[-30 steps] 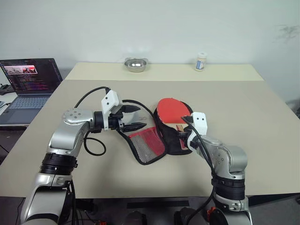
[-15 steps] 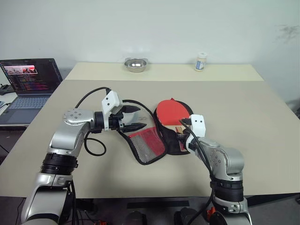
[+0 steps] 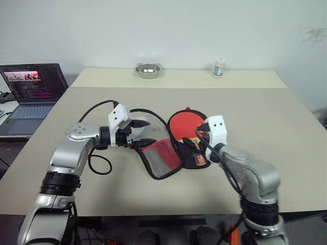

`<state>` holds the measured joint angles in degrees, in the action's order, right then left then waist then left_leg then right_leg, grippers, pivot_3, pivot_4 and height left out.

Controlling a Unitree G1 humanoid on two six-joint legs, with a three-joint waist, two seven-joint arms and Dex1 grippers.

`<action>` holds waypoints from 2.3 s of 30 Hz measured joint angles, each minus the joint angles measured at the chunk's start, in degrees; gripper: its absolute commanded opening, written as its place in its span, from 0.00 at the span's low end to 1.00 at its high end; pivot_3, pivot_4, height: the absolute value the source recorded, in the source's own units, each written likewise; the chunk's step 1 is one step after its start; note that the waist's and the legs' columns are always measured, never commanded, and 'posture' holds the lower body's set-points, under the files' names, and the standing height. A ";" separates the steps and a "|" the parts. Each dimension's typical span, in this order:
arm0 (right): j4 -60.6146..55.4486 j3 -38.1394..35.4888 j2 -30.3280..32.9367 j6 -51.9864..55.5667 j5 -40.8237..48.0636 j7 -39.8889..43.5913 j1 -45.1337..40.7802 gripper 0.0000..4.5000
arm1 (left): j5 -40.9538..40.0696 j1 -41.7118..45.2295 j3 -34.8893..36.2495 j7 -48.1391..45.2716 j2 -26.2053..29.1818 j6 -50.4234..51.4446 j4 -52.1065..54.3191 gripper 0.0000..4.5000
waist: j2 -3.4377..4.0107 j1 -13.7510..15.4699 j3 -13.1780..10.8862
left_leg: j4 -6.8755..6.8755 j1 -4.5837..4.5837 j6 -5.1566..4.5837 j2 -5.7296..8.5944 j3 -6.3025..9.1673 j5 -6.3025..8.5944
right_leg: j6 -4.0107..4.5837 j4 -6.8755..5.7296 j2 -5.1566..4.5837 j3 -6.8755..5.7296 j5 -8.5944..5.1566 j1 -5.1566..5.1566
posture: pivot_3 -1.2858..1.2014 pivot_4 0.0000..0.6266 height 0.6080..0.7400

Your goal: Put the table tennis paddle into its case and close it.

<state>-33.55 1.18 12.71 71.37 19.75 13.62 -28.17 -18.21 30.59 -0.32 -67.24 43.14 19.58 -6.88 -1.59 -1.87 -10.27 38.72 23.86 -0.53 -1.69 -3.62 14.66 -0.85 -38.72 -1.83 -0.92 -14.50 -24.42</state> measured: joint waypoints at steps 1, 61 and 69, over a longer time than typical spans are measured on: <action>-1.81 -1.33 4.08 0.48 1.88 2.87 -0.10 0.99 | -0.01 -2.11 0.81 -0.37 1.57 0.24 0.17 0.87 | 0.00 -0.01 0.00 | -0.03 -0.01 0.00 -0.03 0.01 0.00 | 0.00 0.02 0.00 -0.02 0.00 0.00 | 0.52 0.24 1.00; 10.02 -8.48 33.14 -13.61 22.76 15.90 2.29 1.00 | 4.08 12.95 -6.09 -0.43 -14.37 -2.64 -12.12 0.60 | -0.29 1.01 -0.13 | 0.11 -0.07 0.00 -0.06 0.10 -0.01 | -0.07 0.01 0.13 -0.03 -0.18 0.20 | 0.52 0.24 1.00; 28.18 2.56 23.69 -17.95 10.97 14.04 -4.07 1.00 | -1.71 7.66 -1.76 -1.97 -9.21 3.39 -1.67 0.60 | -0.29 1.85 -0.13 | 0.14 0.01 -0.01 0.07 0.09 0.00 | 0.12 0.08 0.14 -0.09 -0.06 0.19 | 0.52 0.24 1.00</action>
<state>-5.37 3.74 36.40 53.42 30.72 27.65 -32.24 -19.92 38.25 -2.08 -69.21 33.93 22.97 -8.55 -1.88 -0.02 -10.40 38.86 23.87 -0.55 -1.62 -3.53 14.65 -0.73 -38.64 -1.69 -1.00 -14.56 -24.23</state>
